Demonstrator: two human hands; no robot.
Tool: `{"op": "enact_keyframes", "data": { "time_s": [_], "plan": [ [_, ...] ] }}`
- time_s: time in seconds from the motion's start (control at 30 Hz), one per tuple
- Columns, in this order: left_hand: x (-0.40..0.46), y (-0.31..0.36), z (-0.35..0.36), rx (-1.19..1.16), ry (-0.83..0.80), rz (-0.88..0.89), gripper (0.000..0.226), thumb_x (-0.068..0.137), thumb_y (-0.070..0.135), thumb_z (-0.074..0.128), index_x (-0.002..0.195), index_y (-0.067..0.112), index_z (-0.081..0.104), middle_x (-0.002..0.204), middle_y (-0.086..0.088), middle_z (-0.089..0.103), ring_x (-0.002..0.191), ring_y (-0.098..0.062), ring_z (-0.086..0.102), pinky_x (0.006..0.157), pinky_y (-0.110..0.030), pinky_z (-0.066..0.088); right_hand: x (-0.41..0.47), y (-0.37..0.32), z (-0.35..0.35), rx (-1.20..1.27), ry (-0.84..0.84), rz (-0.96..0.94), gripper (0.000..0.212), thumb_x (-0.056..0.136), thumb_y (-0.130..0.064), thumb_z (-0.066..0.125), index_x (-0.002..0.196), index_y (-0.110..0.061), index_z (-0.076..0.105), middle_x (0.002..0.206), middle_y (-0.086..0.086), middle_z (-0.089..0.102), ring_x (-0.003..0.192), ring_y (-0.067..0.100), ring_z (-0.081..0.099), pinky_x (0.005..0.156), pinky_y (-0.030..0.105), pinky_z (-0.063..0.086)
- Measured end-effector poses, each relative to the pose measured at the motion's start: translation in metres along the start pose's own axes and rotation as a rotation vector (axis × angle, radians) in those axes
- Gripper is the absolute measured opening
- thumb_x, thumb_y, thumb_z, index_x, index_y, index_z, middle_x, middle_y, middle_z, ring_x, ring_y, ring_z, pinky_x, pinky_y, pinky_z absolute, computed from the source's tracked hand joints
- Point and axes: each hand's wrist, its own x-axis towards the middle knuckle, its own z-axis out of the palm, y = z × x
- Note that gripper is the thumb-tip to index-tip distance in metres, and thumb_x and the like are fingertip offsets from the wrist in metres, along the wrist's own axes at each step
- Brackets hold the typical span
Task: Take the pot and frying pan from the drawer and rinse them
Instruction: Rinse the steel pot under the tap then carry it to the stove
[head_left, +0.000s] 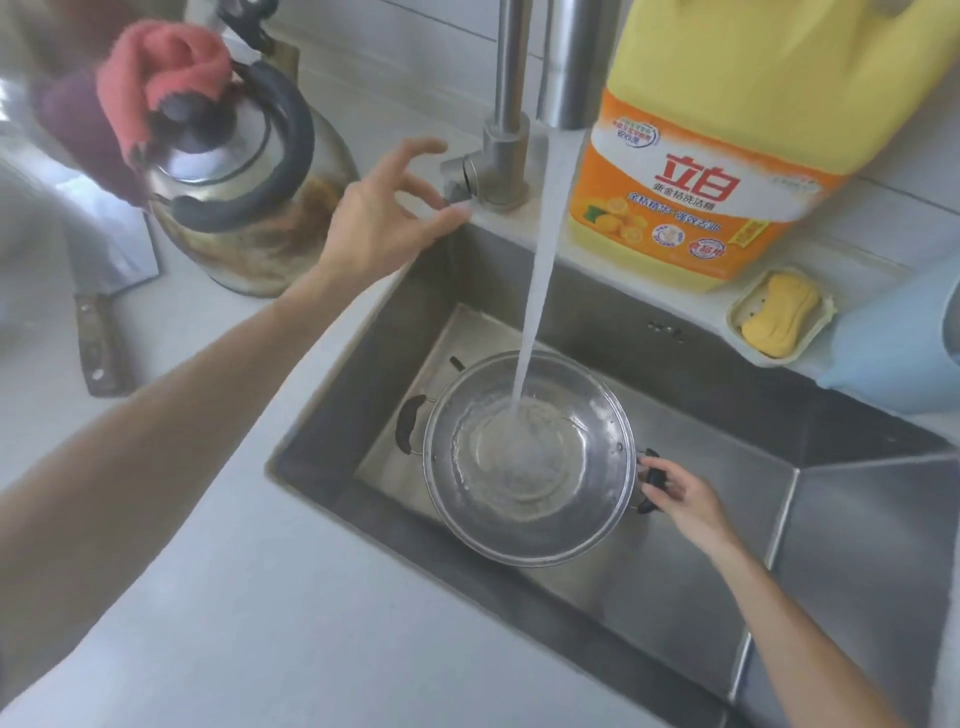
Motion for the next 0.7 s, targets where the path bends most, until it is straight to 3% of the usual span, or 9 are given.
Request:
{"op": "enact_keyframes", "data": {
  "time_s": [0.07, 0.13, 0.2, 0.27, 0.37, 0.43, 0.53, 0.63, 0.7],
  "plan": [
    [0.017, -0.003, 0.003, 0.051, -0.003, -0.013, 0.039, 0.076, 0.052, 0.068, 0.110, 0.034, 0.060, 0.084, 0.008, 0.069, 0.070, -0.012, 0.069, 0.073, -0.036, 0.058, -0.001, 0.001, 0.002, 0.005, 0.009, -0.003, 0.043, 0.086, -0.004, 0.064, 0.097, -0.045, 0.062, 0.106, 0.007, 0.071, 0.088, 0.031, 0.068, 0.097, 0.039, 0.048],
    [0.020, -0.013, 0.008, -0.007, -0.022, 0.005, 0.023, 0.080, 0.040, 0.070, 0.099, 0.027, 0.069, 0.082, 0.002, 0.069, 0.067, -0.010, 0.067, 0.067, -0.037, 0.059, -0.001, 0.002, 0.002, 0.018, 0.009, -0.003, 0.042, 0.086, -0.005, 0.063, 0.096, -0.046, 0.061, 0.106, 0.007, 0.071, 0.088, 0.030, 0.068, 0.090, 0.026, 0.048],
    [0.016, -0.028, 0.013, -0.110, -0.057, 0.013, 0.020, 0.084, 0.030, 0.070, 0.103, 0.023, 0.069, 0.086, -0.006, 0.070, 0.070, -0.011, 0.063, 0.068, -0.033, 0.059, 0.000, 0.004, 0.001, 0.023, 0.006, 0.001, 0.042, 0.087, -0.006, 0.063, 0.095, -0.047, 0.061, 0.105, 0.005, 0.071, 0.089, 0.029, 0.068, 0.082, 0.018, 0.046],
    [0.014, -0.036, 0.017, -0.243, -0.063, -0.001, 0.026, 0.085, 0.021, 0.068, 0.110, 0.015, 0.068, 0.084, 0.000, 0.072, 0.071, -0.011, 0.059, 0.070, -0.025, 0.055, 0.000, 0.003, 0.002, 0.033, 0.007, 0.001, 0.042, 0.087, -0.005, 0.062, 0.095, -0.046, 0.060, 0.104, 0.006, 0.070, 0.091, 0.030, 0.067, 0.083, 0.025, 0.045],
    [0.023, -0.030, 0.028, -0.320, -0.023, -0.020, 0.026, 0.081, 0.021, 0.073, 0.103, 0.008, 0.071, 0.070, 0.021, 0.071, 0.066, -0.004, 0.060, 0.072, -0.024, 0.053, -0.001, 0.002, 0.002, 0.043, 0.018, 0.005, 0.043, 0.087, -0.004, 0.061, 0.094, -0.046, 0.060, 0.102, 0.005, 0.069, 0.092, 0.029, 0.067, 0.084, 0.028, 0.044],
    [0.029, -0.021, 0.034, -0.313, -0.004, -0.013, 0.024, 0.077, 0.027, 0.077, 0.097, 0.014, 0.073, 0.071, 0.022, 0.072, 0.066, -0.001, 0.062, 0.072, -0.025, 0.055, -0.001, -0.001, 0.002, 0.047, 0.013, 0.004, 0.042, 0.087, -0.005, 0.062, 0.094, -0.047, 0.060, 0.103, 0.002, 0.069, 0.092, 0.026, 0.067, 0.086, 0.029, 0.045],
    [0.013, -0.023, 0.040, -0.348, 0.029, 0.014, 0.029, 0.082, 0.027, 0.072, 0.110, 0.024, 0.067, 0.084, 0.015, 0.070, 0.071, 0.000, 0.061, 0.067, -0.024, 0.054, -0.002, 0.001, 0.003, 0.046, 0.005, -0.016, 0.042, 0.088, -0.007, 0.061, 0.096, -0.048, 0.061, 0.108, 0.001, 0.069, 0.094, 0.026, 0.067, 0.095, 0.039, 0.049],
    [-0.039, -0.049, 0.058, -0.172, 0.069, -0.079, 0.022, 0.088, 0.032, 0.062, 0.109, 0.031, 0.058, 0.092, 0.008, 0.065, 0.076, -0.003, 0.060, 0.074, -0.026, 0.052, -0.004, 0.000, 0.003, 0.067, -0.014, -0.010, 0.038, 0.090, -0.006, 0.057, 0.097, -0.043, 0.061, 0.113, 0.005, 0.065, 0.096, 0.025, 0.065, 0.086, 0.038, 0.056],
    [-0.071, -0.075, 0.067, 0.162, -0.180, -0.216, 0.025, 0.086, 0.036, 0.060, 0.109, 0.025, 0.061, 0.105, 0.004, 0.067, 0.092, -0.014, 0.063, 0.084, -0.031, 0.049, -0.006, -0.002, 0.001, 0.098, -0.048, -0.009, 0.035, 0.092, -0.004, 0.054, 0.096, -0.038, 0.060, 0.114, 0.013, 0.061, 0.092, 0.025, 0.063, 0.071, 0.025, 0.058]
  ]
}}
